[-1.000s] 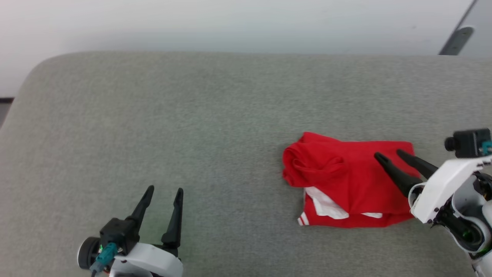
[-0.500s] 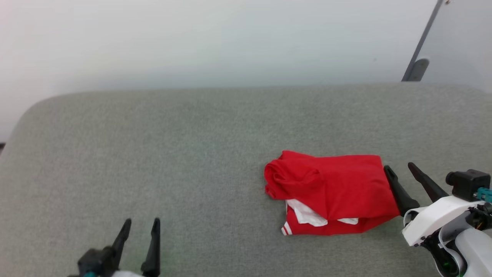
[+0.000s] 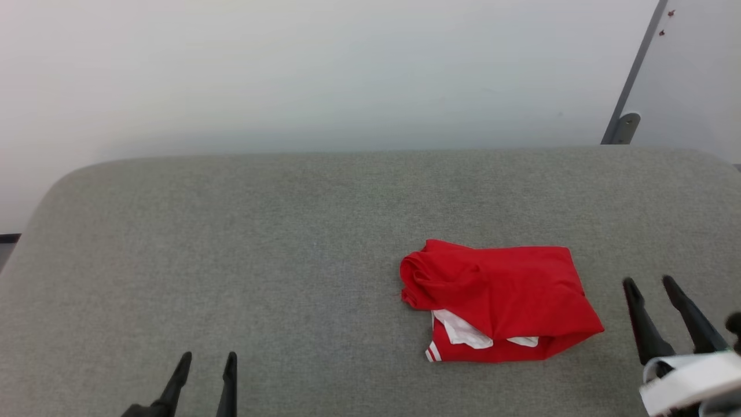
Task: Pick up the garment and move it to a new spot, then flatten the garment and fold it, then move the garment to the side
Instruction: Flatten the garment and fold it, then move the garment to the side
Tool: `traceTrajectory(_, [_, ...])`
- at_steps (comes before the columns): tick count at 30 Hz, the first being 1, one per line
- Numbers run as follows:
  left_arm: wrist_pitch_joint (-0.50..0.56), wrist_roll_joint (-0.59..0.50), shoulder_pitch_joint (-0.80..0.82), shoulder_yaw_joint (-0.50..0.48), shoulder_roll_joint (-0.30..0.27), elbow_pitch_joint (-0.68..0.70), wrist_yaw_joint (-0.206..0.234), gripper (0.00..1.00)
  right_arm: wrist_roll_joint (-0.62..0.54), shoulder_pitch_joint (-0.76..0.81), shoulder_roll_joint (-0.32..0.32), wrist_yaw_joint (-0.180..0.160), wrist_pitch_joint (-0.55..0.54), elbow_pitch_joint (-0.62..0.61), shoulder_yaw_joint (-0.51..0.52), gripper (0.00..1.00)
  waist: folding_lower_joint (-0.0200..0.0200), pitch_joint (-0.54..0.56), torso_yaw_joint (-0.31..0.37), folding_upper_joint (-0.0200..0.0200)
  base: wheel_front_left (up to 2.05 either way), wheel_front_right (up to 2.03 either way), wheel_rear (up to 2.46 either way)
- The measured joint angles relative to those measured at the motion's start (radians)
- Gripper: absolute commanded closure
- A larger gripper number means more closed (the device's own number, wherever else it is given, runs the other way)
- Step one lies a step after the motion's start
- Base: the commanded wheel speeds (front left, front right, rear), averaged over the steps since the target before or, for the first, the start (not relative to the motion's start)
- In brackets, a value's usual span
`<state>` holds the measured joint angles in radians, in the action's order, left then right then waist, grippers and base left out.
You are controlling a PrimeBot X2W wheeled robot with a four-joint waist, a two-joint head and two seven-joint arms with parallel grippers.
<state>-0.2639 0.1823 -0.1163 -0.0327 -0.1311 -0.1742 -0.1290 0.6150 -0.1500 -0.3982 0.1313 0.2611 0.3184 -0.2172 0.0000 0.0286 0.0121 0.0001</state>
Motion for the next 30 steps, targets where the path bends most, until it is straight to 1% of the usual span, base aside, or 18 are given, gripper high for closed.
traceTrajectory(8, [0.000,-0.013,-0.075,-0.001,0.002,0.072,0.000,0.00,-0.050,0.156,0.039,0.000,0.000,-0.156,0.131,0.00,0.0000,0.016,-0.017,0.0000,0.00,0.00,0.00])
traceTrajectory(12, [0.000,-0.018,-0.112,-0.007,0.004,0.120,0.000,0.00,-0.072,0.220,0.056,0.000,-0.002,-0.224,0.168,0.00,0.0000,0.020,-0.027,0.0000,0.00,0.00,0.00])
traceTrajectory(18, [0.000,-0.036,-0.152,-0.003,0.006,0.174,0.000,0.00,-0.084,0.298,0.086,0.000,-0.046,-0.307,0.227,0.00,0.0000,0.021,-0.042,-0.0001,0.00,0.00,0.00])
traceTrajectory(22, [0.000,-0.041,-0.156,-0.002,0.010,0.182,0.000,0.00,-0.089,0.317,0.102,0.000,-0.068,-0.338,0.246,0.00,0.0000,0.022,-0.050,-0.0001,0.00,0.00,0.00])
traceTrajectory(30, [0.000,-0.046,-0.154,0.002,0.014,0.179,0.000,0.00,-0.103,0.324,0.122,0.000,-0.097,-0.370,0.249,0.00,0.0000,0.023,-0.050,0.0000,0.00,0.00,0.00])
